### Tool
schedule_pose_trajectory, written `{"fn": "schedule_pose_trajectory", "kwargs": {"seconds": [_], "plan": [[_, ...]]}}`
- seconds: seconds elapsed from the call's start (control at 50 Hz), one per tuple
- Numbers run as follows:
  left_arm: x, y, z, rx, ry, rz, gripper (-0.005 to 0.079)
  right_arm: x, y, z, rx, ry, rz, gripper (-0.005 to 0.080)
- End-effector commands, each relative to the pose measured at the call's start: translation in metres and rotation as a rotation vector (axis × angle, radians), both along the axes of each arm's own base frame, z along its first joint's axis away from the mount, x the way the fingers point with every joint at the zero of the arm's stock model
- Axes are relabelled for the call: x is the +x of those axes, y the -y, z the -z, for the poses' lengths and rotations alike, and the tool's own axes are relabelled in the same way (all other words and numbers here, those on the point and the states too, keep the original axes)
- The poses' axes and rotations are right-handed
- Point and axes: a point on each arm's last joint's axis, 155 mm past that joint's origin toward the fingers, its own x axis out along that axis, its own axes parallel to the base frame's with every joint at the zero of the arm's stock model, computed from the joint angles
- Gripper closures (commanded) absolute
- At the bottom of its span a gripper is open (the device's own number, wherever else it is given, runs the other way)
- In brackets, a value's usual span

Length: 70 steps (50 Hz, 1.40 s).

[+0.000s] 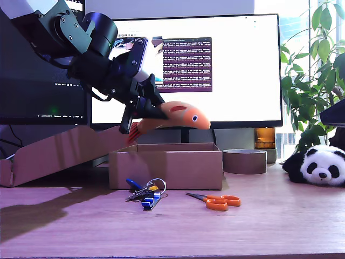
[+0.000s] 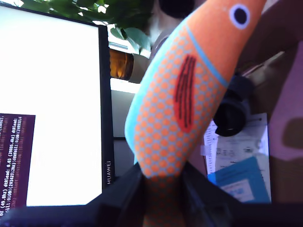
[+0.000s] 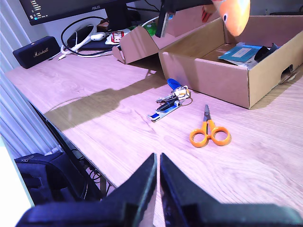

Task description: Pick up the fish toy and place it inside the cardboard box

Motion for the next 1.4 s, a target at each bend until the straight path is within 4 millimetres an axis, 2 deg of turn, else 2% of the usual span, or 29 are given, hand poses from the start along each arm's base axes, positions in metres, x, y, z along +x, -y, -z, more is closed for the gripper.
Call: {"fn": "schedule_pose_trajectory", "kwargs": {"seconds": [0.0, 0.1, 0.16, 0.76, 0.96, 1.06, 1.16, 1.3, 1.38], "plan": [[0.000, 0.001, 0.009, 0.006, -0.013, 0.004, 0.0580, 0.000, 0.000, 0.005, -0.001, -0.007, -0.002, 0.0765], [-0.002, 0.004, 0.008, -0.003, -0.016, 0.022, 0.0355, 0.000, 0.000, 0.005, -0.001, -0.007, -0.002, 0.0765], [-0.002, 0.004, 0.007, -0.004, -0.014, 0.022, 0.0296, 0.000, 0.000, 0.005, -0.001, -0.008, -0.002, 0.0765], [0.001, 0.001, 0.006, -0.002, 0.000, 0.016, 0.0267, 0.000, 0.000, 0.005, -0.001, -0.008, -0.002, 0.0765], [0.007, -0.002, 0.003, 0.004, 0.024, -0.018, 0.0268, 0.000, 0.000, 0.005, -0.001, -0.008, -0.002, 0.0765], [0.013, -0.006, 0.001, 0.014, 0.035, -0.049, 0.0316, 0.000, 0.000, 0.005, -0.001, -0.007, -0.002, 0.0765], [0.017, -0.011, 0.001, 0.028, 0.044, -0.083, 0.0432, 0.000, 0.000, 0.005, -0.001, -0.007, -0.002, 0.0765], [0.020, -0.014, -0.004, 0.056, 0.064, -0.141, 0.0768, 0.000, 0.000, 0.005, -0.001, -0.007, -0.001, 0.0765], [0.017, -0.013, -0.008, 0.065, 0.061, -0.164, 0.0759, 0.000, 0.000, 0.005, -0.001, -0.007, -0.001, 0.0765]]}}
